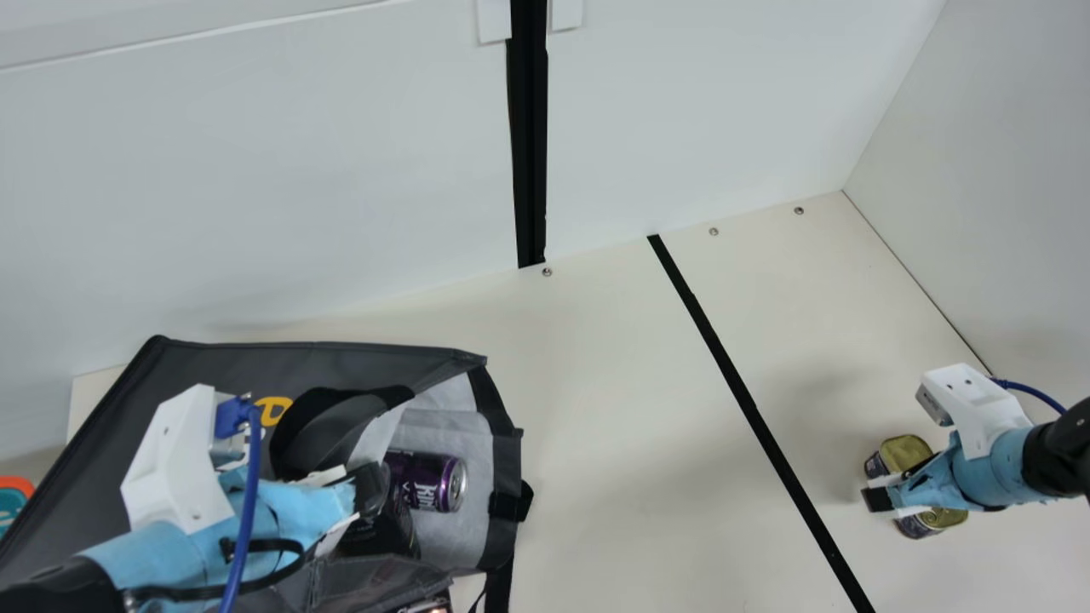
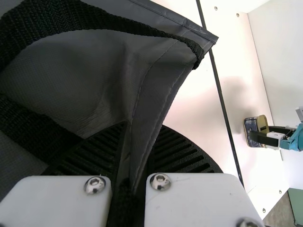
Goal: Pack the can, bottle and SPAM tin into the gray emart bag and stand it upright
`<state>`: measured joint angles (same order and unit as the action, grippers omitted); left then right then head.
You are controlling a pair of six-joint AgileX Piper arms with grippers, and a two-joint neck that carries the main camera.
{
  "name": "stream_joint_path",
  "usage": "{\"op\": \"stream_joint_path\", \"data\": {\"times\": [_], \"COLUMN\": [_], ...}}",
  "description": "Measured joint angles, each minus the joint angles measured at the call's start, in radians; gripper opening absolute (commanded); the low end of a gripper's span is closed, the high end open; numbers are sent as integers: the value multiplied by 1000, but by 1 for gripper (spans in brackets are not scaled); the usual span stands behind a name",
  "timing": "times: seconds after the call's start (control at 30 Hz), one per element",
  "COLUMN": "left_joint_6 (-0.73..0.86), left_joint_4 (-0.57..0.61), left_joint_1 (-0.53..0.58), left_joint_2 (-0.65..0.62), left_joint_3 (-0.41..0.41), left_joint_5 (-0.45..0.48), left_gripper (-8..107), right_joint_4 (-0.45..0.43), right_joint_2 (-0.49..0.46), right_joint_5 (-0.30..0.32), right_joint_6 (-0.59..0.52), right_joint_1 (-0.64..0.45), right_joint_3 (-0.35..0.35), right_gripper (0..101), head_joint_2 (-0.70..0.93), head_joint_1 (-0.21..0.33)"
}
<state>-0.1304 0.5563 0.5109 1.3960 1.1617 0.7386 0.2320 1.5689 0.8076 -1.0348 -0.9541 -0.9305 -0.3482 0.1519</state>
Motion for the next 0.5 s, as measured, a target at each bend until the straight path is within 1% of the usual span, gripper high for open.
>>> {"op": "stream_joint_path", "data": {"times": [0.13,0.27,0.3,0.5], "left_joint_6": [0,0,0,0], "left_joint_4": [0,0,0,0], "left_joint_1": [0,0,0,0], "left_joint_2": [0,0,0,0], "left_joint_3": [0,0,0,0], "left_joint_5": [0,0,0,0], "left_gripper": [-8,-8,-8,-8], "right_joint_4": [9,21,24,38], "right_joint_2": [25,46,50,63], "right_joint_5": [6,27,29,44], "right_joint_6": [-13,-25,-29,-75], "right_joint_1": [-7,-17,-19,-28], "right_joint_3": [-13,-30,-35,-72], "right_gripper": [28,1,0,0], "head_joint_2": [2,0,0,0], "head_joint_1": [0,0,0,0]}}
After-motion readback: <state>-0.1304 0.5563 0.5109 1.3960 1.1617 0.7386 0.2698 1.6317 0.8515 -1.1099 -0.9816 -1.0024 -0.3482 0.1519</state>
